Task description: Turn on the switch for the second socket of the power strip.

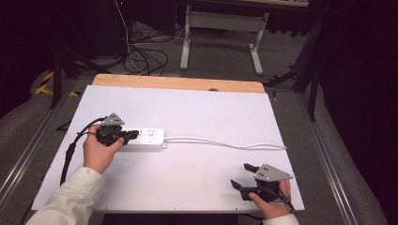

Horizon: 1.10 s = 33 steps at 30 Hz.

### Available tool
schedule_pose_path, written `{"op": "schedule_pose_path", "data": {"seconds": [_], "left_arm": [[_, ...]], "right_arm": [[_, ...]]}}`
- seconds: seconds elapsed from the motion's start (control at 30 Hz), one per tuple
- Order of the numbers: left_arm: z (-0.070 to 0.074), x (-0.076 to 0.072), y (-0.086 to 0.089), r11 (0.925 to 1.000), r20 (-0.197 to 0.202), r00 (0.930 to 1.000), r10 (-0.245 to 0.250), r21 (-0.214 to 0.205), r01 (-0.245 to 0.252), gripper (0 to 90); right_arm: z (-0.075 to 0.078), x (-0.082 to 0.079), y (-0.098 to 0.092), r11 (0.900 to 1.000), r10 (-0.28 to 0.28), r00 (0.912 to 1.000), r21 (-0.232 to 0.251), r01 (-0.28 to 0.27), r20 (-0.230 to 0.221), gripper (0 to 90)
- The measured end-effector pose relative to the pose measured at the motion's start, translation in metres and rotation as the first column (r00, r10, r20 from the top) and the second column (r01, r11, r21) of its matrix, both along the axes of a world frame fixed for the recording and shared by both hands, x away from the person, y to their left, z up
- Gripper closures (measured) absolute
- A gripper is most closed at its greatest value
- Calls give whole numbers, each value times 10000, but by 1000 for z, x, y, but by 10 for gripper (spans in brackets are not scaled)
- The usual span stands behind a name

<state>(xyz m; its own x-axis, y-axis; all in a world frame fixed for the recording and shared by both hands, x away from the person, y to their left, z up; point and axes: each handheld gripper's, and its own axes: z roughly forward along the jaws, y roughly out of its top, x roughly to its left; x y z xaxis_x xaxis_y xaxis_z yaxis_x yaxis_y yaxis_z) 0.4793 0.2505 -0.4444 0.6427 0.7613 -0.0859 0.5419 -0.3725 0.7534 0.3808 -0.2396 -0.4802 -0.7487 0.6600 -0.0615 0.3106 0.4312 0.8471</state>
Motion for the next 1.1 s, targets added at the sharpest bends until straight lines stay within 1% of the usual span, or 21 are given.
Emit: {"op": "schedule_pose_path", "data": {"seconds": [0.07,0.17,0.4,0.5,0.53,0.73,0.83,0.9,1.1], "left_arm": [[-3,2,-2,10000,-217,9998,1,-37,-2,898],[-6,4,-2,10000,-391,9992,24,55,-22,897],[-10,8,-3,9996,-562,9984,100,263,-85,898],[-12,9,-4,9987,-520,9986,81,502,-55,897],[-12,9,-5,9989,-588,9982,63,462,-36,897],[-13,8,-7,9986,-507,9987,47,526,-21,897],[-13,8,-7,9976,-372,9993,22,693,4,898],[-12,7,-8,9976,-467,9989,106,687,-74,898],[-12,7,-8,9970,-434,9990,145,760,-112,898]], "right_arm": [[0,0,0,10000,5,10000,-4,-5,-6,236],[0,0,0,10000,10,10000,-23,-10,-18,236],[-1,0,1,9999,76,10000,-67,-76,-49,237],[-1,1,1,9999,81,9999,-77,-81,-60,236],[-1,1,1,9999,87,9999,-81,-87,-61,236],[-1,0,1,9999,109,9999,-113,-110,-65,236],[-1,0,1,9999,109,9999,-124,-109,-68,236],[-1,0,1,9998,131,9999,-136,-132,-69,237],[-1,0,1,9998,125,9999,-147,-126,-58,237]]}}
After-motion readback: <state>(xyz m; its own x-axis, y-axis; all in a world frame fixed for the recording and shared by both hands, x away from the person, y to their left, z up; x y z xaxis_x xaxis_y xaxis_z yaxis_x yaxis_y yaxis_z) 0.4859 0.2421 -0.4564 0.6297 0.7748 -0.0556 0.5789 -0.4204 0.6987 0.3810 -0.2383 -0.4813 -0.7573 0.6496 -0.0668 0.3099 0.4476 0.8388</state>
